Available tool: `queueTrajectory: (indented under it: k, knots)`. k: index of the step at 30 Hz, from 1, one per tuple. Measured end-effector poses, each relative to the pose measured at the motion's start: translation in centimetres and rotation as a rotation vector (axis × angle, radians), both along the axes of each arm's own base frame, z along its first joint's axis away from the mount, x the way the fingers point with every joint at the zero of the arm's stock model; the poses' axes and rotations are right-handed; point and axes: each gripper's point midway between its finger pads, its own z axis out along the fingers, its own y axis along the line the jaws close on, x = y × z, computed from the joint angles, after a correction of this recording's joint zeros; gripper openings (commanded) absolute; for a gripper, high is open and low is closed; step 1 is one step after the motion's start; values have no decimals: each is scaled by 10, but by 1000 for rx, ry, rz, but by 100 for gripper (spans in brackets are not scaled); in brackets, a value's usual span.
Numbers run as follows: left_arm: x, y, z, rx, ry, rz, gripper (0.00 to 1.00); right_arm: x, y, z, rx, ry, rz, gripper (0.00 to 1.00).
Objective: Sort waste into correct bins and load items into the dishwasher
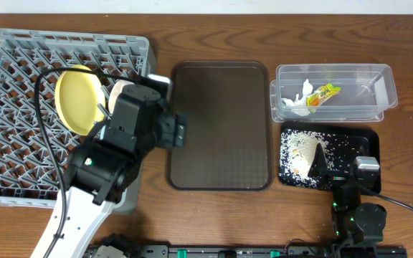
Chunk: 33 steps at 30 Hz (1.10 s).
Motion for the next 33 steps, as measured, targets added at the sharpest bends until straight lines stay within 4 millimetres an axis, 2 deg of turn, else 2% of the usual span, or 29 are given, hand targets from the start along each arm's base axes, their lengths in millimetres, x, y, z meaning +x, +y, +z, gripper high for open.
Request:
queueTrajectory:
  k: [3,7,10,12,15,19,22,24,28,33]
  knots:
    - [-10,-16,2,-71,26,-62,92,0,0,0,0,0,0,99]
    - [-16,-15,-3,-78,66,-67,93,0,0,0,0,0,0,99]
    - [-16,-10,2,-94,53,-39,93,0,0,0,0,0,0,99]
    - [-14,-2,13,-116,6,-8,93,0,0,0,0,0,0,99]
    - [-14,14,44,-144,-124,43,93,0,0,0,0,0,0,99]
    - [-26,44,85,-163,-294,139,93,0,0,0,0,0,0,99]
    - [-35,70,101,-170,-398,225,94,0,0,0,0,0,0,99]
    - [-40,86,103,-171,-455,281,94,0,0,0,0,0,0,99]
    - [-43,107,91,-179,-555,364,94,0,0,0,0,0,0,99]
    - [-48,114,62,-199,-636,384,94,0,0,0,0,-1,0,99]
